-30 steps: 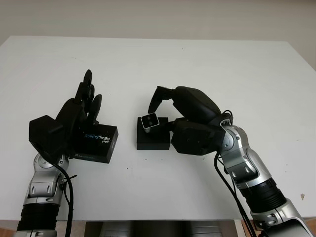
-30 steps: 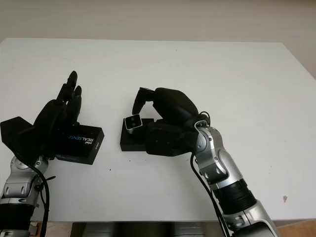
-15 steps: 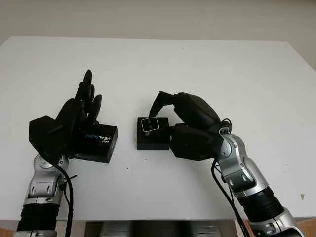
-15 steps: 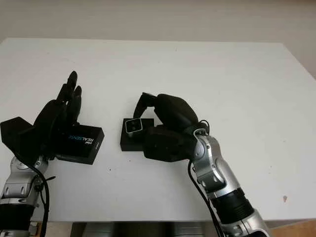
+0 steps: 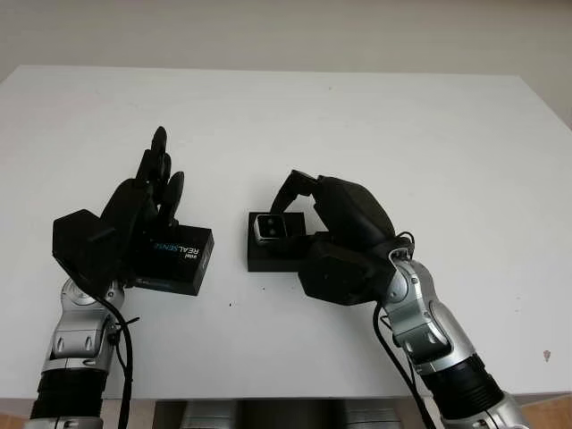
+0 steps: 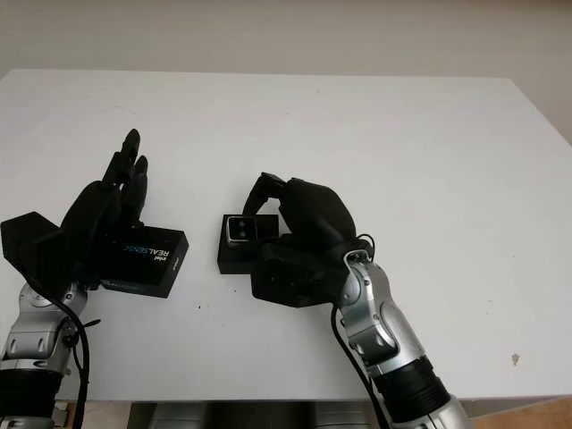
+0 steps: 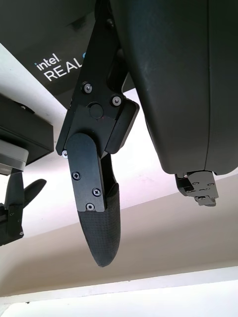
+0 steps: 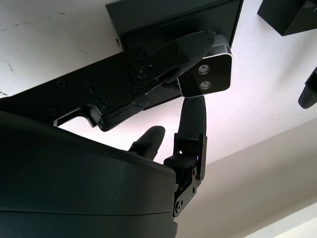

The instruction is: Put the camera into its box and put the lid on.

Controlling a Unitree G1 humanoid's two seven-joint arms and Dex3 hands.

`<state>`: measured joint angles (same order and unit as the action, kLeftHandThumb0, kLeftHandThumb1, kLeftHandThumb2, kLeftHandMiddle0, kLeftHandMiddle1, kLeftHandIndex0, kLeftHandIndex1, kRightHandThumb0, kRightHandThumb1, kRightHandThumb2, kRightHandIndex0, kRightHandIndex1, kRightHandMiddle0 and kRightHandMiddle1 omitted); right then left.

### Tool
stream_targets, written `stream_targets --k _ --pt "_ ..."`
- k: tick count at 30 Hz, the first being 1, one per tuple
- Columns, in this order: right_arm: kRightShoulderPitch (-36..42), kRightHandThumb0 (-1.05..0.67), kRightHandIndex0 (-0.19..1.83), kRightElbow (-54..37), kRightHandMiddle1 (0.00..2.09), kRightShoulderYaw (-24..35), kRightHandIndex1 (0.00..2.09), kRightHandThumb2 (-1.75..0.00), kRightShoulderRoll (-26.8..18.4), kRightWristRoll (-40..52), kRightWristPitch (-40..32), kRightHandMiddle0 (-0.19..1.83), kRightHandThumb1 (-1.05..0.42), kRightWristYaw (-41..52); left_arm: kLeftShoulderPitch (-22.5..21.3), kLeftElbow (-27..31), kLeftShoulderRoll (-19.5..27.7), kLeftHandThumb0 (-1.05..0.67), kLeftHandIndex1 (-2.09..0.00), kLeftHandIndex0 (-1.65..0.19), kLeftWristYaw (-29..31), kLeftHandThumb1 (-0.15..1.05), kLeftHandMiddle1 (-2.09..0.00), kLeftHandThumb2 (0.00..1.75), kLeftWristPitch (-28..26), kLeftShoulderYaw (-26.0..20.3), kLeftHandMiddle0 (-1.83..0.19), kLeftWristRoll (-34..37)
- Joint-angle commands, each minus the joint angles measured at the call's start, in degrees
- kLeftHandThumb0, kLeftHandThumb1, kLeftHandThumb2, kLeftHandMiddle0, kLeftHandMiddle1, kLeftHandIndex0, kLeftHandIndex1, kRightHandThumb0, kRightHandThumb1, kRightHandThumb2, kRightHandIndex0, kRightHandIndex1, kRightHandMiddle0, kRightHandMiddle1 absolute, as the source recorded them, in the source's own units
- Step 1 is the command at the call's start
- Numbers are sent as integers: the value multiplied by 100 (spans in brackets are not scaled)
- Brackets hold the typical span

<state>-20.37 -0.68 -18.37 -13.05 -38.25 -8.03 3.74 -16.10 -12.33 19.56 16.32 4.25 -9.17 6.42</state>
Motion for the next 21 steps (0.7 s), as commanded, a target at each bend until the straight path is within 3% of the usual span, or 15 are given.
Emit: stream_targets --k 1,21 --pt "47 -34 28 -100 146 -6 63 -5 73 -34 -81 43 -94 -62 7 13 1 -86 0 19 25 105 0 60 96 7 19 -4" --pt "227 -35 33 -636 139 86 60 -5 -64 -372 -294 46 -93 -167 -66 -35 -49 -88 0 19 39 105 0 58 38 47 19 33"
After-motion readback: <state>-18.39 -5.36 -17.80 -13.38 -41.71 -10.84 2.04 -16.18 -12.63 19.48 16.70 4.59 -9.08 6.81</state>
